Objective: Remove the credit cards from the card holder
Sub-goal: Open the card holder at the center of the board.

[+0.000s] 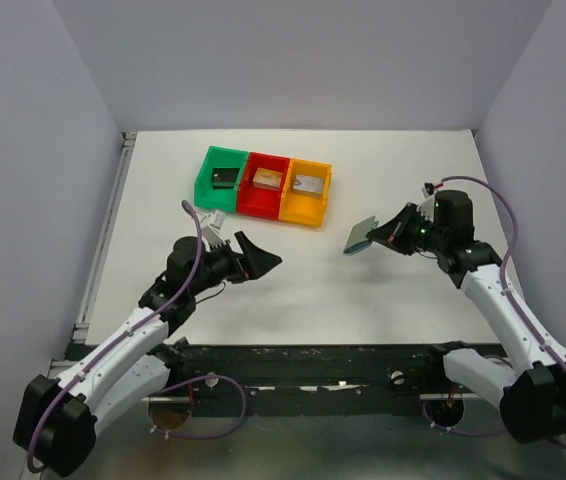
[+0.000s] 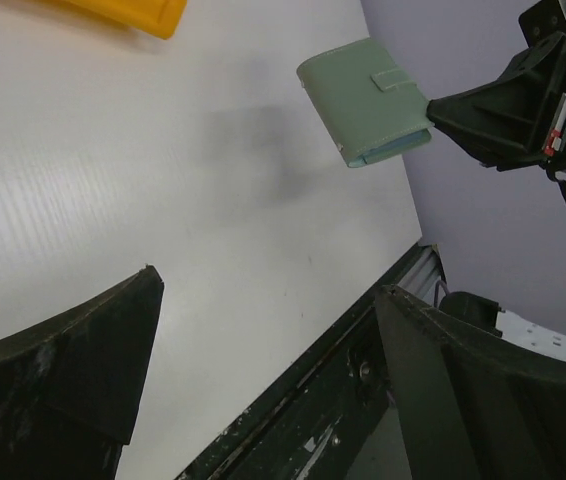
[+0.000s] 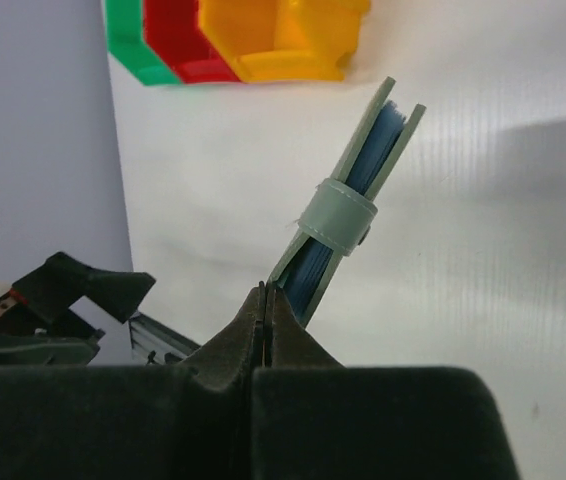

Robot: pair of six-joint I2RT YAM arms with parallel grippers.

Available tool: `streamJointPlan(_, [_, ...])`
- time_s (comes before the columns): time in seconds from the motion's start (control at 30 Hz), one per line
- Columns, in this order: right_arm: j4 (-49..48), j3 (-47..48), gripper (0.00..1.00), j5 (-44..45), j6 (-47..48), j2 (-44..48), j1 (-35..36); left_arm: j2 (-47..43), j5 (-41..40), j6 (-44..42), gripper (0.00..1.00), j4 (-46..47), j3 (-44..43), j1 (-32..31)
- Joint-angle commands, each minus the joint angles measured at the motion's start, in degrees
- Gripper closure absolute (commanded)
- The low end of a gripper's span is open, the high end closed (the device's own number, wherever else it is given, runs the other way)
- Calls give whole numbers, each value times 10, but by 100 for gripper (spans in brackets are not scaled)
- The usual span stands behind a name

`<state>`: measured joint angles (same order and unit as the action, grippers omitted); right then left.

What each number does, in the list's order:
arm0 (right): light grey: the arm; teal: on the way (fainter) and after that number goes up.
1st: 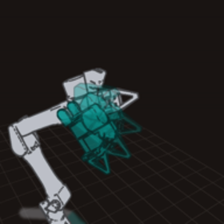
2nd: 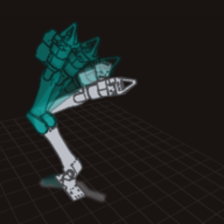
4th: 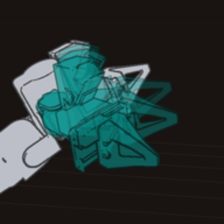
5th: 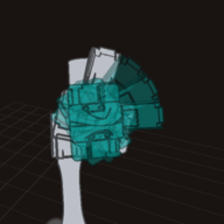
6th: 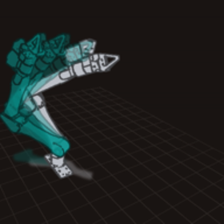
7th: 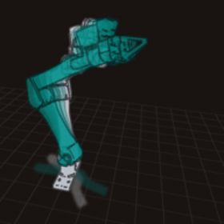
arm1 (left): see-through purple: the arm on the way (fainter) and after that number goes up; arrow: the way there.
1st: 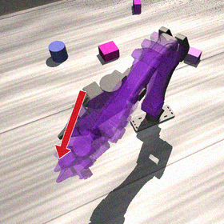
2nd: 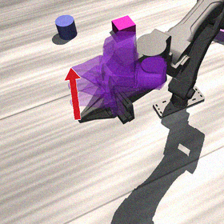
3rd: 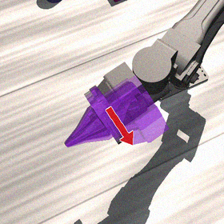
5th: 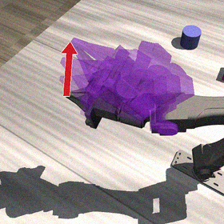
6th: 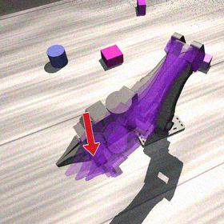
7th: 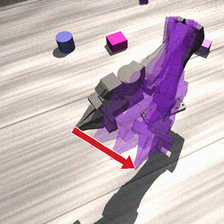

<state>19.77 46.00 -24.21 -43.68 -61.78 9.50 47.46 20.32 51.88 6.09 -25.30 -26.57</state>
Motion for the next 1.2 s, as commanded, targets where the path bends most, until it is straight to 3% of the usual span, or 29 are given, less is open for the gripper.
streamJointPlan(0.0, [-4,-24,99,-69,-40,67,11,-16,-54,-25,1,97,21,-56])
streamJointPlan(0.2, [-7,-26,99,-131,-71,119,33,-37,-102,-79,1,217,54,-130])
streamJointPlan(0.4, [-39,-18,99,-154,-53,126,90,38,-52,-41,1,205,10,-142])
streamJointPlan(0.57, [-121,-42,99,-185,-120,129,109,41,-58,-55,1,302,39,-175])
streamJointPlan(0.7, [-136,-32,99,-199,-151,118,120,5,-135,-178,1,308,46,-241])
streamJointPlan(0.83, [-73,12,99,-193,-144,103,132,-11,-227,-324,1,263,22,-318])
streamJointPlan(1.0, [10,66,99,-167,-124,90,142,6,-316,-461,1,224,-15,-384])
streamJointPlan(1.17, [29,77,99,-155,-125,86,148,56,-388,-586,1,209,-54,-433])
